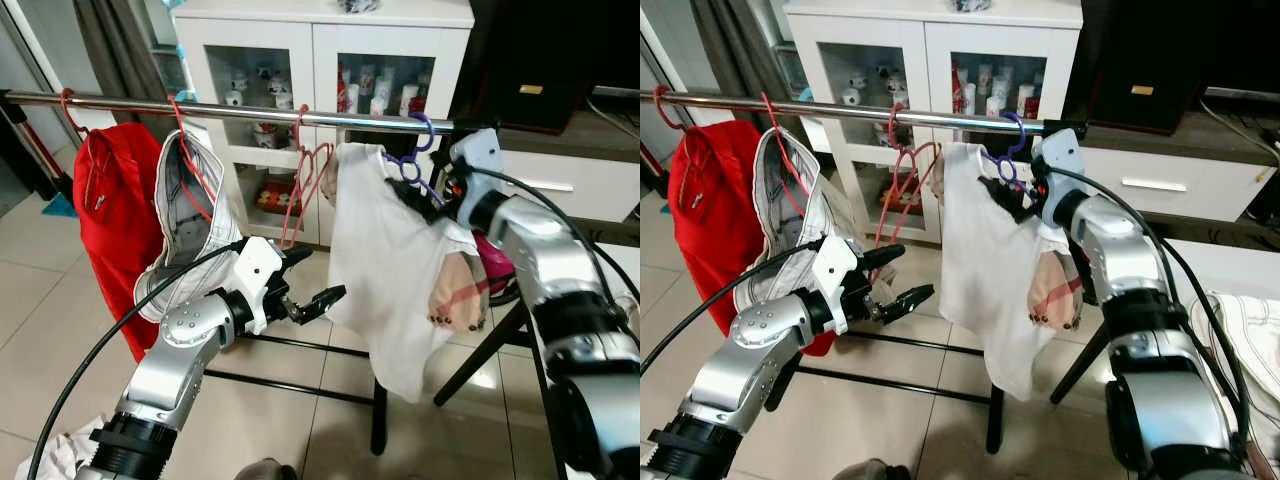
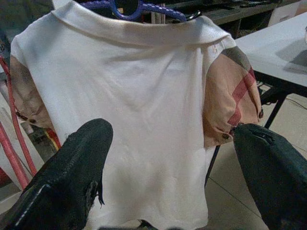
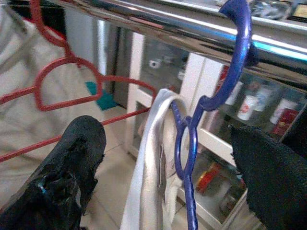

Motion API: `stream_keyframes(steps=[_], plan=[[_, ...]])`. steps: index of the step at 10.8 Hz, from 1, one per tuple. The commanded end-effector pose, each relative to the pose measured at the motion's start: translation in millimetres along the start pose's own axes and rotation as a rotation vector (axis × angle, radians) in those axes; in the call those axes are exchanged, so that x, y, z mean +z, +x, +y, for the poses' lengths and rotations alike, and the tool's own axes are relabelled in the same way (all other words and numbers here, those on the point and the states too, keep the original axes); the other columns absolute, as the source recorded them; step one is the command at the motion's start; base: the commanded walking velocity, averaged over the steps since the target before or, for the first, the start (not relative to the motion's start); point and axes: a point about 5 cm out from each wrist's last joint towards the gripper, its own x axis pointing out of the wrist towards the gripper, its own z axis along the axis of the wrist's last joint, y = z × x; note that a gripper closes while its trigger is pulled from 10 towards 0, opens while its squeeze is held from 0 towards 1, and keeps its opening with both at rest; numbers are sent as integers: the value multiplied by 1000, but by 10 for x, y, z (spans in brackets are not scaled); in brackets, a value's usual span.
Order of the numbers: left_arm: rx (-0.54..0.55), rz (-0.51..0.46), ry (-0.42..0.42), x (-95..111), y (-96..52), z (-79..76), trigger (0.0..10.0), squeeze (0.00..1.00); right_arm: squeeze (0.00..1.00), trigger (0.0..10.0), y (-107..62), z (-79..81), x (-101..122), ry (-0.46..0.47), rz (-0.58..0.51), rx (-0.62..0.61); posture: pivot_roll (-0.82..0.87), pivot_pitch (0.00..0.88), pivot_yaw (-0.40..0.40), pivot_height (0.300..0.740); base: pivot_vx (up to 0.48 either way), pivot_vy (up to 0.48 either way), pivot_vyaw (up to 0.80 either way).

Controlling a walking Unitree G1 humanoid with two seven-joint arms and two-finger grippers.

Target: Hang hanger

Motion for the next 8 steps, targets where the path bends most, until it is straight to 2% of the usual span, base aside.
stream_keyframes(steps=[1,3,5,7,8], plan=[[14,10,15,-2,-29,33,10000,0,0,10000,24,-85,32,7,14,-87,-78,0,63,740,0,0,0],[11,11,16,-1,-24,32,10000,0,0,10000,61,-103,16,-2,40,-142,-79,0,64,740,0,0,0],[7,10,16,0,-11,29,10000,0,0,10000,85,-89,-38,38,82,-139,-84,0,68,740,0,0,0],[6,9,16,1,-8,25,10000,0,0,10000,115,85,-88,84,114,48,-82,0,65,740,0,0,0],[7,10,17,1,-9,26,10000,0,0,10000,111,173,-110,79,133,129,-81,0,64,740,0,0,0]])
